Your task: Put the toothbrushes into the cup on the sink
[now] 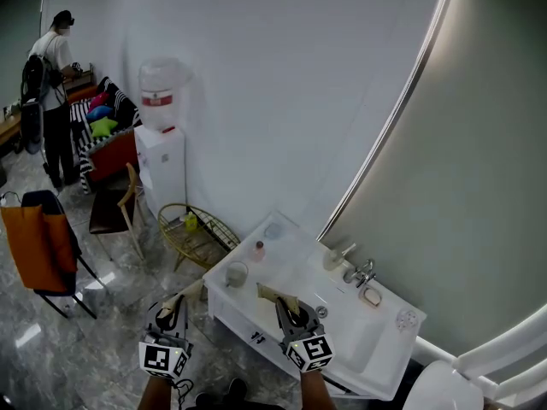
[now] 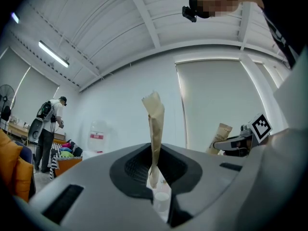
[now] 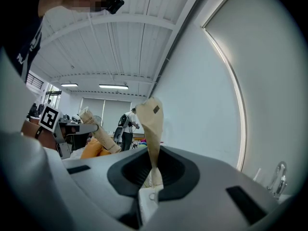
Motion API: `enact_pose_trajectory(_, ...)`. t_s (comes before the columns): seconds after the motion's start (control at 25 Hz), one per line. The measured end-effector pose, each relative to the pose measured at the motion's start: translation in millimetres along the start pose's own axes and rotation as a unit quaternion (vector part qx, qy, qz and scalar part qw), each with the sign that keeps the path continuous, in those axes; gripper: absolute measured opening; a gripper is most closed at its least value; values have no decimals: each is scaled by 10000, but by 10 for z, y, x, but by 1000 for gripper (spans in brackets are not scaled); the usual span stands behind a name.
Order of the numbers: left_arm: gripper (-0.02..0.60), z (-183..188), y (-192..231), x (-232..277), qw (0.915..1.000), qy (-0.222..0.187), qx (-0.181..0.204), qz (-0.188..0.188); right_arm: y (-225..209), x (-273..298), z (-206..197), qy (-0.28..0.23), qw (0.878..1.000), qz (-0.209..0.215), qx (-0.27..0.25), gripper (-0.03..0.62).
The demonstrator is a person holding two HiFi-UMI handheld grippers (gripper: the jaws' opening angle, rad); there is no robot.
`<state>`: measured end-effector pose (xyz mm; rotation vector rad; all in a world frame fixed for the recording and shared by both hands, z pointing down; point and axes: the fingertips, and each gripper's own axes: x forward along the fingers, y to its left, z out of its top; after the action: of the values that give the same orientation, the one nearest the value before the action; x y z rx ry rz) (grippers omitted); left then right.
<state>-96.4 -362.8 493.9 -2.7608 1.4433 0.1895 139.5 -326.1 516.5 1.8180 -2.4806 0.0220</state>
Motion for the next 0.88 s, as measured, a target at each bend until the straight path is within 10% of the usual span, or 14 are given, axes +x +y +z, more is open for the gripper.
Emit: enact_pose_trajectory(0.88,46,-140,-230,639,9999,47,91,-137,-387,381,-72,-10,9997,214,137,48)
